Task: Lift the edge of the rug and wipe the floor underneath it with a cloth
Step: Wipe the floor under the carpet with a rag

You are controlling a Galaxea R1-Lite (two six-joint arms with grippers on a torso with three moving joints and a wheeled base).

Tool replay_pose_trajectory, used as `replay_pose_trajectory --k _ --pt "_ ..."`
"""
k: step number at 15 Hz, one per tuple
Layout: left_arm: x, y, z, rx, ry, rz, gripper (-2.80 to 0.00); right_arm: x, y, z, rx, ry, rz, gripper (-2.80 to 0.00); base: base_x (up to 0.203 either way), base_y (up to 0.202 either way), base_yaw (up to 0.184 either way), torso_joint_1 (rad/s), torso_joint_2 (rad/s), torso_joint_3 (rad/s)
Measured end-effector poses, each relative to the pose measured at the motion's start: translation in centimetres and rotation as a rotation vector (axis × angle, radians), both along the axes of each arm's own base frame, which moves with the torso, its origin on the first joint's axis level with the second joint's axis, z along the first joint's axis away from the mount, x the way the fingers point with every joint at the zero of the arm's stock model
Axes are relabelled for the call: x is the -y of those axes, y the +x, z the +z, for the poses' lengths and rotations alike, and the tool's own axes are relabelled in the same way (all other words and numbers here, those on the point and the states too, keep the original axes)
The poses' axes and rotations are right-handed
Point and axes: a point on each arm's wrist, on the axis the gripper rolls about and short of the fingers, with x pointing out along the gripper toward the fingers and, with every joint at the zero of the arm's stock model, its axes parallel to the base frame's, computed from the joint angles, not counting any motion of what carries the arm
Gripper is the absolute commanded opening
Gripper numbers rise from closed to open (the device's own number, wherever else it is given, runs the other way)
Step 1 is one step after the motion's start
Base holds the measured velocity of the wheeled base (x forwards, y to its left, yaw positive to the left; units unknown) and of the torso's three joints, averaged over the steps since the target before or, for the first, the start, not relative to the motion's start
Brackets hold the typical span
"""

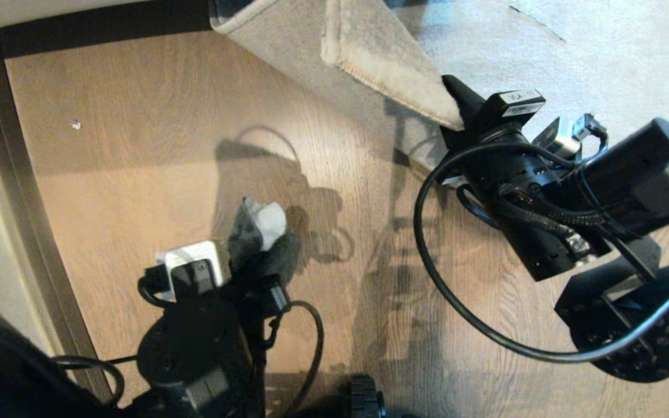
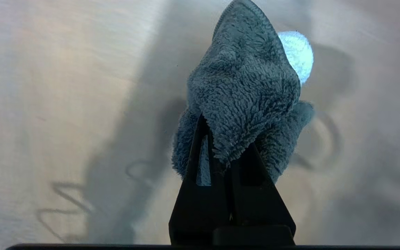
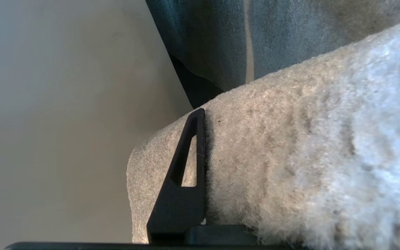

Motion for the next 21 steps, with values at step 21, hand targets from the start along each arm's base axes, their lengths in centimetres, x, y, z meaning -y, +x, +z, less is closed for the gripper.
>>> replay_pose_trajectory --k 21 --pt "9.6 8.9 -3.6 0.096 -0.187 0.051 -2.80 0.3 -0.3 0.2 0.004 0.002 -0.004 -2.80 0.000 0.000 0.000 0.000 0.00 0.000"
